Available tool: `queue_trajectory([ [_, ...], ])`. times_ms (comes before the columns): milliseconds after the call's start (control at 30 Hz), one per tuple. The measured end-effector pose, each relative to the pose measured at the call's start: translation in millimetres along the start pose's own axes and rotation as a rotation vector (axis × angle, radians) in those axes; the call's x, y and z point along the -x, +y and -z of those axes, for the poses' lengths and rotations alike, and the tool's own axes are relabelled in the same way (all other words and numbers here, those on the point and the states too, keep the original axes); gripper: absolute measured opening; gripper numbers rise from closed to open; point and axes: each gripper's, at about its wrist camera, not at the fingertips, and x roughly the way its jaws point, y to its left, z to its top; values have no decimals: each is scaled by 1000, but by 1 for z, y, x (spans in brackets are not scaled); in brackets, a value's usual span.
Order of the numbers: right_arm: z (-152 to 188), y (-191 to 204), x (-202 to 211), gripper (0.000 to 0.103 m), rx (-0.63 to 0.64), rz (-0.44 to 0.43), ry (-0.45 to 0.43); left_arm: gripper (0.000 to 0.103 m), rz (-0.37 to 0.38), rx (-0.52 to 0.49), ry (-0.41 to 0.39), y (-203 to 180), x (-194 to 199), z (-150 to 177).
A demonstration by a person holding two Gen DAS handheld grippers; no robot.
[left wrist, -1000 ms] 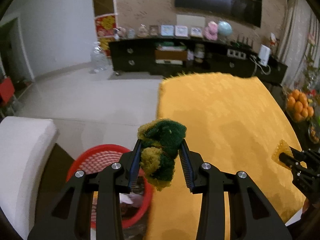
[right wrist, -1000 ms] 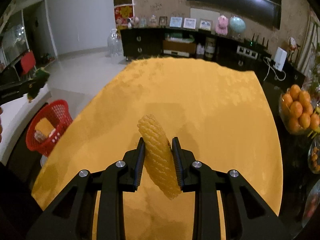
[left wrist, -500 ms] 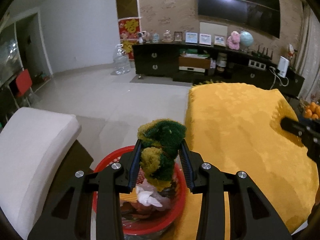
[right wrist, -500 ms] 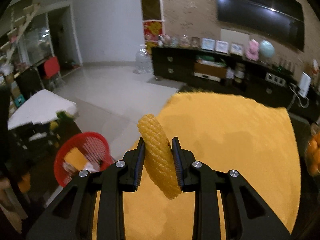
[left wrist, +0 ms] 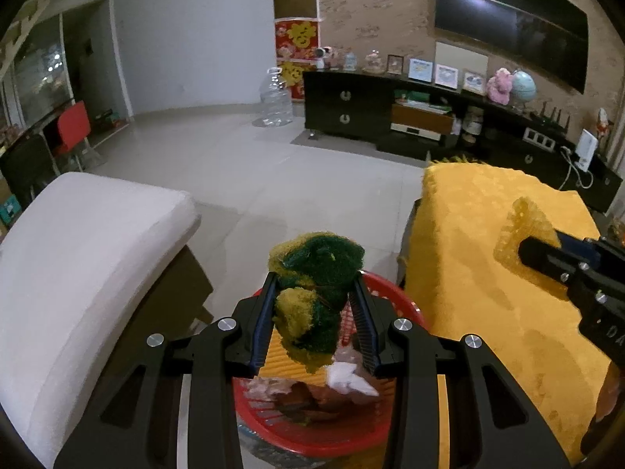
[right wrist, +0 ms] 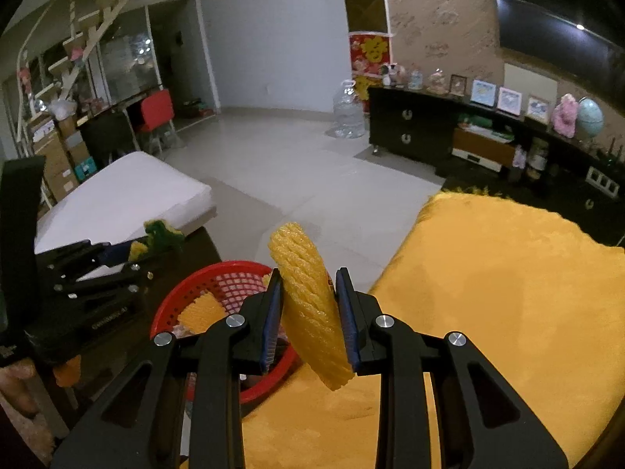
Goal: Collect trash
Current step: 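Carry the green sponge and orange foam net over the wastebasket with both grippers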
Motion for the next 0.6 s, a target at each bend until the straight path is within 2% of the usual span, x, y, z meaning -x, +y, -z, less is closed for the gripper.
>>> queue_trajectory([
  [600, -3, 29, -46, 28, -12, -119, 77, 36, -42, 33, 71, 32, -17, 18],
])
